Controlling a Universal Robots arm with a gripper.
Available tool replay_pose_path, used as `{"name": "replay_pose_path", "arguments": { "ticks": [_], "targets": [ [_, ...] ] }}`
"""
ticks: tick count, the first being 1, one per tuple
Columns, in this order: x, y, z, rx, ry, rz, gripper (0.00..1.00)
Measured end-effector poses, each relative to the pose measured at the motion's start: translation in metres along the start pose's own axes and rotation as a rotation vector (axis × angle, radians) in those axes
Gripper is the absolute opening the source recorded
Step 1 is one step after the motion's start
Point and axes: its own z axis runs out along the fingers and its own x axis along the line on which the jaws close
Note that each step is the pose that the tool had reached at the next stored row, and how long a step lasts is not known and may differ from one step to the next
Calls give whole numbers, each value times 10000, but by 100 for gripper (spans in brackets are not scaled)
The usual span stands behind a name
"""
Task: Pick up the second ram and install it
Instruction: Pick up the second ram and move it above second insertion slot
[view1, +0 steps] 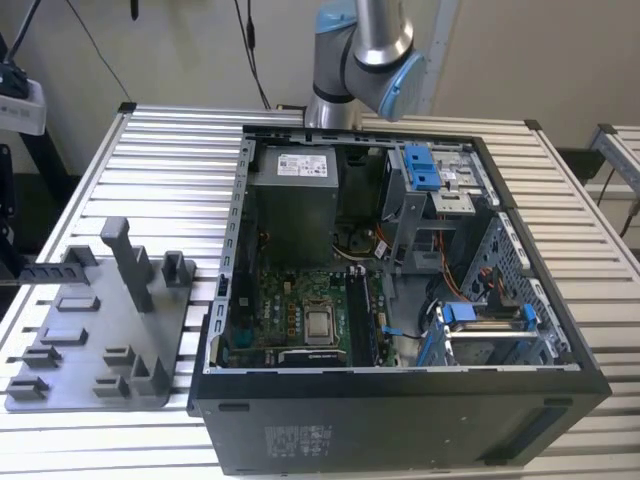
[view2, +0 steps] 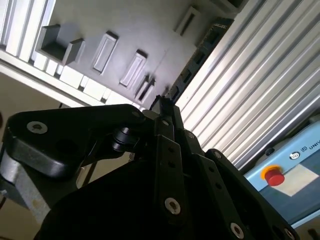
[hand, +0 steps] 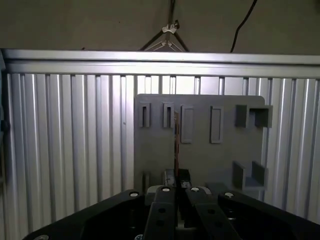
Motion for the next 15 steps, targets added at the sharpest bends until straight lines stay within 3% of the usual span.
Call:
{"name": "replay_pose_path", "arguments": {
  "ticks": [15],
  "targets": [
    [-7,2,-315,0,0,-1,14]
  ]
}}
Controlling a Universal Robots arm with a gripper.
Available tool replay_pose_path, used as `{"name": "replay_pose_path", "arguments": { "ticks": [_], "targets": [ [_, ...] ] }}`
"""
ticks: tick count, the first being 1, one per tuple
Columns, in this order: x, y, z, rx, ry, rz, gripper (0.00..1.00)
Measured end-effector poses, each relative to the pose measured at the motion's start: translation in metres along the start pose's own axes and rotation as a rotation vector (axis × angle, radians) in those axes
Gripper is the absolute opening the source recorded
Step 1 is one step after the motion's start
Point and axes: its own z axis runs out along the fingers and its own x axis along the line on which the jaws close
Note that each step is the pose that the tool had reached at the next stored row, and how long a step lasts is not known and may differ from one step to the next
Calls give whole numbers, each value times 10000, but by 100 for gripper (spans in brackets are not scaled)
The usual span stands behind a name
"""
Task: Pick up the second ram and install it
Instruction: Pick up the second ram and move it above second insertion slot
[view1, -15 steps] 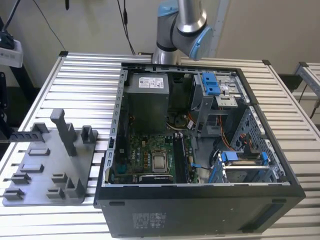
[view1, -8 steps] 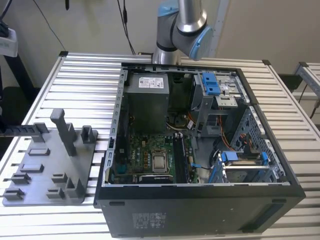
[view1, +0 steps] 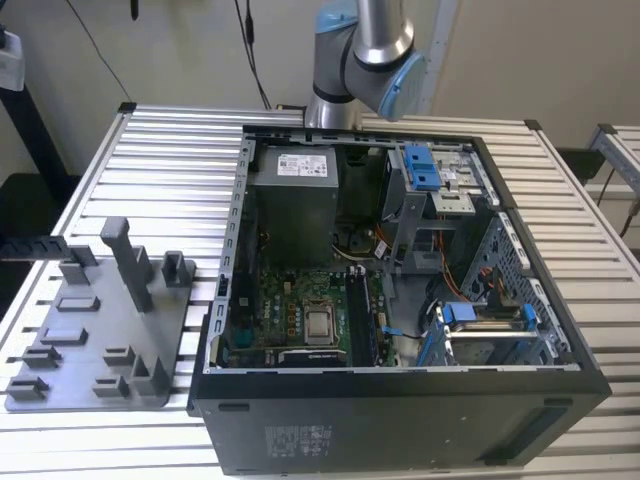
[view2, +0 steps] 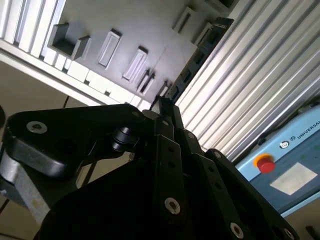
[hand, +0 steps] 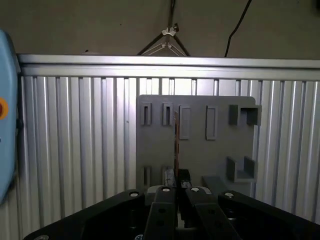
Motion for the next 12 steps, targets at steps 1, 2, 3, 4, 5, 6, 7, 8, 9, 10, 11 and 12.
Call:
{"name": "replay_pose_path", "arguments": {
  "ticks": [1,2,3,4,5,6,7,8,9,10,11,12],
  "targets": [
    [0,0,-20,0,0,0,14],
    [-1,0,-40,0,0,0,14],
    [-1,1,-60,-1,1,0,14],
    [-2,1,-80,-1,1,0,14],
    [-2,1,-98,1,-1,0,14],
    [-3,1,-118,0,0,0,14],
    [-3,1,-136,-1,0,0,14],
    [-3,1,-154,0,0,0,14],
    [-4,1,-172,0,0,0,14],
    [-4,1,-191,0,0,0,14],
    [-5,1,-210,0,0,0,14],
    [-5,1,-231,0,0,0,14]
  ]
}}
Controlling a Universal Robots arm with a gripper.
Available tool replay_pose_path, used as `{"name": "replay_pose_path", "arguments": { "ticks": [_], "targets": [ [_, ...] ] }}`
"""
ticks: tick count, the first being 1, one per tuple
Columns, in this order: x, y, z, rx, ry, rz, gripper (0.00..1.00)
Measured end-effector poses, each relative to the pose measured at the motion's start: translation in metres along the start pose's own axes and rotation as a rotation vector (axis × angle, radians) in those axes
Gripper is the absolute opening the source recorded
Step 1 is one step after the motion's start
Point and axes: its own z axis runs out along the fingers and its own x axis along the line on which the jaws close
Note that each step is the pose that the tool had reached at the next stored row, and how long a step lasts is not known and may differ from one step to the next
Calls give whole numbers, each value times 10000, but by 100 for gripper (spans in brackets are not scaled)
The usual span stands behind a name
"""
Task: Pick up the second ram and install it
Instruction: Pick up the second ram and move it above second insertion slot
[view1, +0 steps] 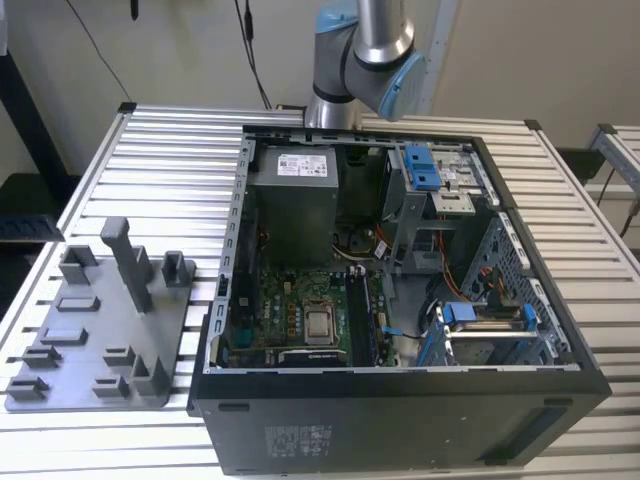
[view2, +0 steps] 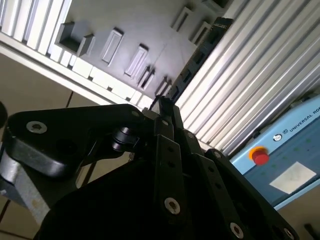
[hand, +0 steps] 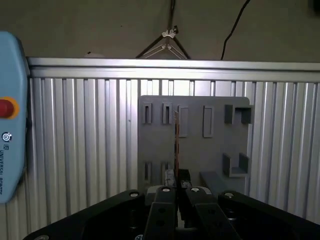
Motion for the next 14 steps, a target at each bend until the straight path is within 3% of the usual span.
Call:
{"name": "replay_pose_path", "arguments": {
  "ticks": [14],
  "targets": [
    [-6,1,-269,1,-1,-1,14]
  ]
}}
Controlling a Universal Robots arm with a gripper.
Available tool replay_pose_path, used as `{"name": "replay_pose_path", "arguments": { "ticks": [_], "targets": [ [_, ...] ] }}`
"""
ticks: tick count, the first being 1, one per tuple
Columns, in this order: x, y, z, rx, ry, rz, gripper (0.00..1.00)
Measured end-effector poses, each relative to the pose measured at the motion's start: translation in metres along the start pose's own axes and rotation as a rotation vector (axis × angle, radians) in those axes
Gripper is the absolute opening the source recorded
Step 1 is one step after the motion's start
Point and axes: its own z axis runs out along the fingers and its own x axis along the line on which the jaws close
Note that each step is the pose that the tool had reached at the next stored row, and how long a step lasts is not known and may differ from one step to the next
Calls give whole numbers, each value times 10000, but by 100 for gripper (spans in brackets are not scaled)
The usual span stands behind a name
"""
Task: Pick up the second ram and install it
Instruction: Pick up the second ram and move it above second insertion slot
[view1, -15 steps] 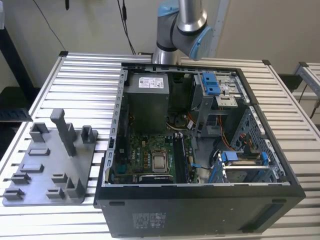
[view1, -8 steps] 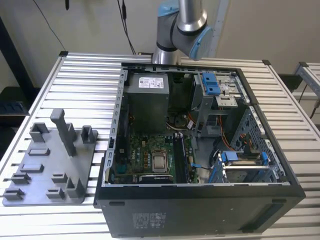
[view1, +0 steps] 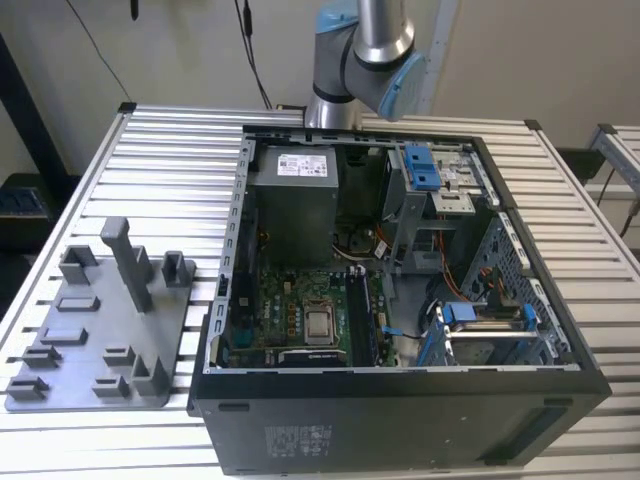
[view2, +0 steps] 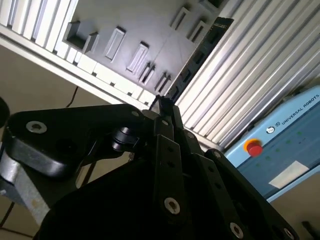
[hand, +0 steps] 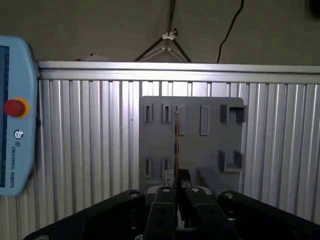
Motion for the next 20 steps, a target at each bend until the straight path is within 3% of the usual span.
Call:
{"name": "replay_pose_path", "arguments": {
  "ticks": [4,14,20],
  "targets": [
    [-2,0,-59,-1,1,1,14],
    [-2,0,-60,-1,0,1,14],
    [-2,-55,-60,0,0,0,14]
  ]
}}
